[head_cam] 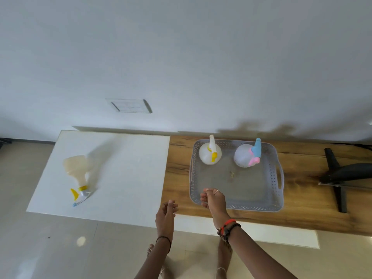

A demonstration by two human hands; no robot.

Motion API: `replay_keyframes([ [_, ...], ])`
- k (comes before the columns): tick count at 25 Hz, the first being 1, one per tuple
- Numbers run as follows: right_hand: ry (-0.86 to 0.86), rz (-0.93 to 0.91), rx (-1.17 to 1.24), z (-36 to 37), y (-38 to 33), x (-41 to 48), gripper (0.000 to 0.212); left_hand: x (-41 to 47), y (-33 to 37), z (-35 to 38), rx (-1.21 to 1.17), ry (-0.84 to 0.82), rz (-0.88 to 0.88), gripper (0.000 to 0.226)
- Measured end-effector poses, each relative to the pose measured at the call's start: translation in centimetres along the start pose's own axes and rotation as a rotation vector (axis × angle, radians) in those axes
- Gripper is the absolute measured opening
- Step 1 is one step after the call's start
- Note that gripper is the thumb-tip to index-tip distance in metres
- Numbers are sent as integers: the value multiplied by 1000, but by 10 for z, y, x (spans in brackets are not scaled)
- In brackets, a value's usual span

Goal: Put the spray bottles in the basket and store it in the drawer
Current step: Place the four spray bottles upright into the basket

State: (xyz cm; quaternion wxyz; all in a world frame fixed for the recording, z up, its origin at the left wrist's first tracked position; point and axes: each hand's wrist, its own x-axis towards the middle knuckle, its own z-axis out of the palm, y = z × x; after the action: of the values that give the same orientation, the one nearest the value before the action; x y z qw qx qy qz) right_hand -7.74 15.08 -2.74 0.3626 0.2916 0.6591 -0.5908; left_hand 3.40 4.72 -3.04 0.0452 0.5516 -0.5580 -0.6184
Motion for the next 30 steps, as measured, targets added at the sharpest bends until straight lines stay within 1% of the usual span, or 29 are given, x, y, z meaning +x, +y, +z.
replay_keyframes([
  [4,-43,-9,-79,61,13,-16,13,25,-3,-69,-30,62,-28,15],
  [8,-91,-9,-173,137,24,-25,24,63,-4,-139,-6,100,-10,19],
  [11,-121,8,-217,200,36,-26,24,101,2,-192,43,115,27,19],
  [15,-214,22,-263,285,54,-19,34,158,16,-260,15,180,49,16],
  [17,-260,21,-319,324,61,-16,37,184,22,-290,11,246,67,16],
  [20,-320,1,-416,380,63,-7,41,223,35,-326,78,399,111,20],
  [21,-339,-4,-444,391,59,-3,43,231,42,-331,106,413,129,23],
  [22,-358,-8,-467,405,55,-1,45,243,50,-337,134,394,141,29],
  [24,-394,-19,-510,433,49,1,50,269,65,-351,265,253,192,50],
  [27,-442,-35,-542,466,39,4,59,310,88,-365,651,-12,349,90],
  [28,-451,-38,-546,474,37,6,61,322,95,-367,740,-82,376,97],
  [30,-460,-28,-537,487,34,12,62,340,104,-367,848,-171,395,101],
])
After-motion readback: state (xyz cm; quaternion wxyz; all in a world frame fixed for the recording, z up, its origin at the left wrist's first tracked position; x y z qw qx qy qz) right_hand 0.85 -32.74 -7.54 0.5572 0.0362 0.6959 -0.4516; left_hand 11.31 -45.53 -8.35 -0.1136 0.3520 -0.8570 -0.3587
